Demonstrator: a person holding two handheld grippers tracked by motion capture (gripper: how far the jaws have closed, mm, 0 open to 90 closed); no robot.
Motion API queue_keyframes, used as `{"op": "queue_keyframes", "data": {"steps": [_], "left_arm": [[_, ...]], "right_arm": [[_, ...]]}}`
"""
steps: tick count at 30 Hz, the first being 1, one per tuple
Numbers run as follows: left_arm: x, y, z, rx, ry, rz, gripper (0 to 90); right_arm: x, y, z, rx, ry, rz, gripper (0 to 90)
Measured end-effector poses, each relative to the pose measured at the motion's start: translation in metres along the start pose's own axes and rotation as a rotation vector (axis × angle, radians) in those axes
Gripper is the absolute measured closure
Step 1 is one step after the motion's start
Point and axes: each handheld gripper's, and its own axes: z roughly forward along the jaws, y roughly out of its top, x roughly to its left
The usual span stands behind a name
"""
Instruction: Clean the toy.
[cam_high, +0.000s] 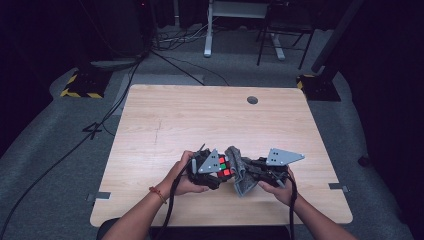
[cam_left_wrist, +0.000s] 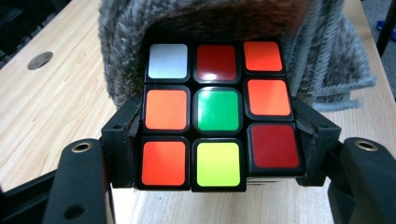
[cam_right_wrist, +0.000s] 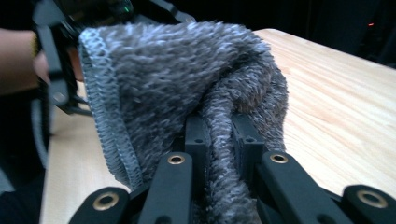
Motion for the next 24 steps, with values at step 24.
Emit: {"op": "queue_keyframes", "data": {"steps": [24], "left_arm": [[0.002, 0.001, -0.001, -0.001, -0.028, -0.006, 33.4]], "right_arm": [[0.004, 0.001, 0.001, 0.037, -0.037, -0.032, 80.1]]}}
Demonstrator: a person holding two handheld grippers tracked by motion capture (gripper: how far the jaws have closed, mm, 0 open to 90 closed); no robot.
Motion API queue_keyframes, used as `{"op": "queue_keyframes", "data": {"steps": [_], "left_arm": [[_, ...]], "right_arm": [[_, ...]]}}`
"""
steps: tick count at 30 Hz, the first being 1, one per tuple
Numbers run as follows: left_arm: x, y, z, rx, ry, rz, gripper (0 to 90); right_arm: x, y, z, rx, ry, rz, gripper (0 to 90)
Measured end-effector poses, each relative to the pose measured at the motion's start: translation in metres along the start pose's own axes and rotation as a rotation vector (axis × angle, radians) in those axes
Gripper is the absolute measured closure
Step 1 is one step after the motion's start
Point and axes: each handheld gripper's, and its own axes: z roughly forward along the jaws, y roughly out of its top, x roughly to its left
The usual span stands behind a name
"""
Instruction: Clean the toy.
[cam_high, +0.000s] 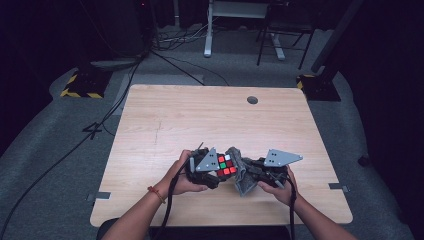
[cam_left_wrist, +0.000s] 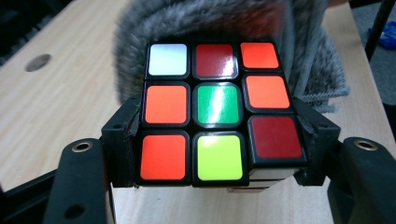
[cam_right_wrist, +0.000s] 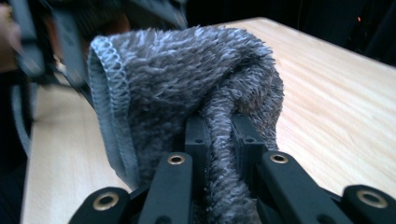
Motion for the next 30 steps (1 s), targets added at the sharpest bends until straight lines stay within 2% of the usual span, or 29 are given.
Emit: {"op": "queue_keyframes", "data": {"steps": [2, 5, 7, 11, 12, 15, 17, 20, 22, 26, 30], "left_arm": [[0.001, -0.001, 0.001, -0.013, -0.024, -0.027, 33.4], [-0.001, 0.0, 0.002, -0.002, -0.008, -0.014, 33.5], [-0.001, 0.0, 0.0, -0.029, -0.01, -0.018, 33.5], [0.001, 0.002, -0.009, -0.08, -0.012, -0.032, 33.5], [0.001, 0.002, -0.01, -0.084, -0.008, -0.028, 33.5], [0.002, 0.002, -0.01, -0.081, -0.006, -0.025, 33.5], [0.002, 0.001, -0.009, -0.066, -0.006, -0.027, 33.5], [0.002, -0.002, -0.004, -0.034, -0.007, -0.021, 33.5], [0.001, -0.003, -0.001, -0.026, -0.013, -0.02, 33.5], [-0.001, -0.002, 0.002, -0.026, -0.022, -0.019, 33.5], [-0.002, 0.001, -0.004, -0.08, -0.042, -0.034, 33.5]], "right_arm": [[0.002, 0.001, -0.001, -0.005, -0.013, -0.013, 80.1], [0.002, 0.002, -0.002, -0.009, -0.016, -0.022, 80.2], [0.003, 0.002, 0.0, 0.014, -0.036, -0.044, 80.2], [0.001, -0.008, 0.01, 0.095, -0.042, -0.03, 80.2], [0.0, -0.011, 0.013, 0.118, -0.038, -0.026, 80.2], [-0.001, -0.013, 0.017, 0.129, -0.023, -0.011, 80.2], [0.0, -0.011, 0.015, 0.119, -0.028, -0.016, 80.2], [-0.001, -0.006, 0.008, 0.065, -0.01, 0.001, 80.2], [0.001, -0.001, 0.003, 0.033, -0.011, -0.007, 80.2], [0.0, 0.0, 0.0, 0.013, -0.013, -0.006, 80.2], [0.0, -0.001, 0.002, 0.032, -0.019, -0.003, 80.2]]}}
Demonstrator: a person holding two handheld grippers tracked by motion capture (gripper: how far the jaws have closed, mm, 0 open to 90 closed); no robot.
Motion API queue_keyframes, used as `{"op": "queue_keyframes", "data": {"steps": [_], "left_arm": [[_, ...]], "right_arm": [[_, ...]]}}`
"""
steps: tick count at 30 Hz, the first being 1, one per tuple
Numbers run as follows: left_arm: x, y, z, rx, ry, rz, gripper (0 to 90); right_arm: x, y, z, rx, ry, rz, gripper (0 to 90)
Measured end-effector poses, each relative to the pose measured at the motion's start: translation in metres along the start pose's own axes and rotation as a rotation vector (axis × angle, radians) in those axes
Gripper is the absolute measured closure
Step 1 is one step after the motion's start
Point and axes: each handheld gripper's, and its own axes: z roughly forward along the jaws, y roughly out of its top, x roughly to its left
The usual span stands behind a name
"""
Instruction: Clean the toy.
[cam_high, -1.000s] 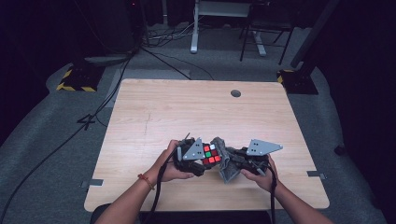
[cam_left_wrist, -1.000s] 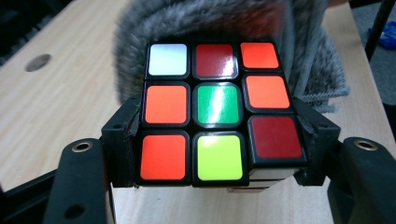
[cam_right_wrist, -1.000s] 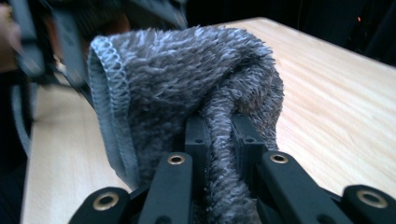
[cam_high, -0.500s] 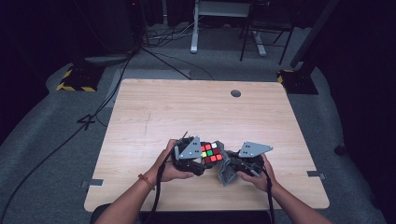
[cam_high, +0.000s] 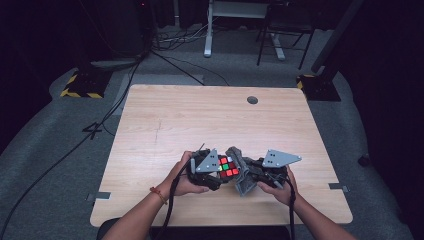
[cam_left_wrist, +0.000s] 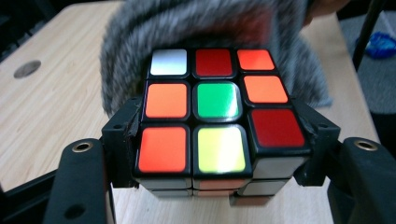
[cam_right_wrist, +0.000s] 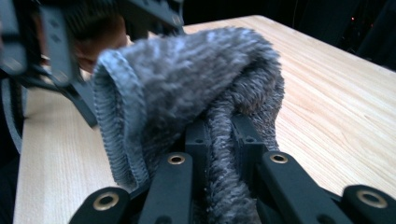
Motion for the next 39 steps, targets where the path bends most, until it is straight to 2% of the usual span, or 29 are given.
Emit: {"op": "queue_keyframes", "data": {"steps": [5, 8, 10, 14, 17, 21, 24, 26, 29, 31, 33, 35, 39], "left_arm": [[0.0, 0.004, -0.007, -0.035, 0.014, 0.007, 33.4], [0.003, 0.004, -0.013, -0.059, 0.024, -0.009, 33.4], [0.005, 0.003, -0.017, -0.051, 0.054, -0.006, 33.4], [0.01, -0.002, -0.023, -0.026, 0.092, -0.016, 33.4], [0.013, -0.006, -0.025, -0.003, 0.099, -0.021, 33.4], [0.017, -0.014, -0.03, 0.037, 0.121, -0.039, 33.4], [0.021, -0.022, -0.035, 0.063, 0.139, -0.058, 33.4], [0.024, -0.027, -0.039, 0.075, 0.15, -0.081, 33.4], [0.027, -0.033, -0.045, 0.101, 0.172, -0.086, 33.3], [0.029, -0.036, -0.048, 0.106, 0.177, -0.092, 33.4], [0.03, -0.041, -0.049, 0.12, 0.173, -0.105, 33.4], [0.03, -0.047, -0.046, 0.142, 0.172, -0.104, 33.4], [0.032, -0.058, -0.04, 0.166, 0.15, -0.132, 33.3]], "right_arm": [[0.004, -0.009, 0.015, 0.103, 0.008, -0.007, 80.2], [0.003, -0.015, 0.023, 0.162, 0.045, -0.004, 80.0], [0.001, -0.019, 0.026, 0.189, 0.045, -0.009, 80.0], [-0.008, -0.018, 0.015, 0.167, 0.017, -0.006, 80.0], [-0.016, -0.015, 0.001, 0.141, -0.012, 0.004, 79.8], [-0.028, -0.015, -0.014, 0.141, -0.042, 0.02, 79.6], [-0.034, -0.011, -0.022, 0.149, -0.045, 0.014, 79.5], [-0.038, -0.009, -0.026, 0.16, -0.042, 0.012, 79.5], [-0.042, -0.011, -0.029, 0.191, -0.054, 0.01, 79.4], [-0.043, -0.017, -0.031, 0.237, -0.071, -0.005, 79.4], [-0.045, -0.023, -0.034, 0.262, -0.083, 0.0, 79.2], [-0.046, -0.028, -0.038, 0.268, -0.092, 0.009, 79.1], [-0.048, -0.038, -0.04, 0.274, -0.1, 0.012, 78.3]]}}
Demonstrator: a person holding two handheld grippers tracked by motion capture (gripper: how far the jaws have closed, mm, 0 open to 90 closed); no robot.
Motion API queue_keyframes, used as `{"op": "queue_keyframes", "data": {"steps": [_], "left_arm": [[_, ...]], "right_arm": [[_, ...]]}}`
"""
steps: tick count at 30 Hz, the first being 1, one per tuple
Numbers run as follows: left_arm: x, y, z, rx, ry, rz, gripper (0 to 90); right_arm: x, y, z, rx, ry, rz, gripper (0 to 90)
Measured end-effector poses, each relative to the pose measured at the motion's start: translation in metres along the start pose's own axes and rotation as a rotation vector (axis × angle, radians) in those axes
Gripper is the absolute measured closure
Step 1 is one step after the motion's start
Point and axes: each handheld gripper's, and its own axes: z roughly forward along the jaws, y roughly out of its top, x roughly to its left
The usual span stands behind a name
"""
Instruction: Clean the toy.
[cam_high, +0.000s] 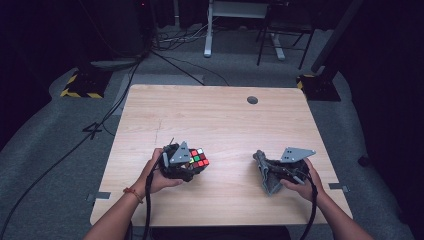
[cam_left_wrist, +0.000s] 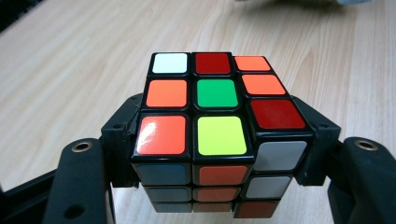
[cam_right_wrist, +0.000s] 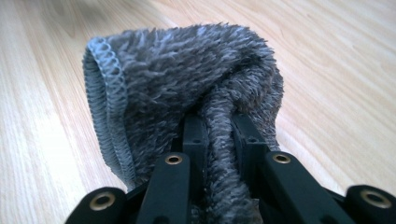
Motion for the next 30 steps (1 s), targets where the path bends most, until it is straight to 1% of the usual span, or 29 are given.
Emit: {"op": "queue_keyframes", "data": {"steps": [2, 5, 6, 9, 10, 11, 13, 16, 18, 22, 24, 27, 30], "left_arm": [[0.0, -0.004, 0.005, 0.015, -0.013, -0.005, 33.3], [-0.001, -0.009, 0.014, 0.024, -0.048, -0.018, 33.3], [-0.002, -0.01, 0.016, 0.026, -0.051, -0.019, 33.3], [-0.004, -0.015, 0.023, 0.032, -0.083, -0.03, 33.3], [-0.004, -0.016, 0.024, 0.035, -0.085, -0.03, 33.3], [-0.004, -0.017, 0.026, 0.04, -0.092, -0.034, 33.2], [-0.004, -0.018, 0.027, 0.027, -0.107, -0.044, 33.2], [-0.004, -0.02, 0.028, 0.022, -0.118, -0.049, 33.2], [-0.004, -0.022, 0.029, 0.036, -0.13, -0.043, 33.0], [-0.006, -0.024, 0.029, 0.037, -0.132, -0.039, 32.8], [-0.006, -0.025, 0.029, 0.043, -0.126, -0.023, 32.4], [-0.007, -0.026, 0.03, 0.043, -0.127, -0.034, 32.0], [-0.007, -0.026, 0.029, 0.05, -0.116, -0.036, 31.4]], "right_arm": [[-0.001, -0.006, 0.002, 0.005, 0.002, 0.008, 77.9], [-0.003, -0.012, 0.007, 0.021, 0.001, 0.016, 77.2], [-0.003, -0.014, 0.008, 0.02, 0.008, 0.019, 76.9], [-0.003, -0.016, 0.011, 0.02, 0.013, 0.021, 75.8], [-0.002, -0.017, 0.012, 0.021, 0.017, 0.024, 75.5], [-0.002, -0.017, 0.013, 0.025, 0.016, 0.021, 75.1], [0.0, -0.018, 0.017, 0.035, 0.019, 0.016, 74.1], [0.003, -0.019, 0.019, 0.042, 0.023, 0.007, 72.4], [0.002, -0.02, 0.021, 0.044, 0.031, 0.009, 71.5], [0.003, -0.022, 0.023, 0.051, 0.041, 0.009, 69.9], [0.004, -0.024, 0.024, 0.054, 0.046, 0.009, 68.9], [0.005, -0.024, 0.025, 0.055, 0.045, 0.012, 67.3], [0.004, -0.025, 0.026, 0.056, 0.045, 0.017, 64.6]]}}
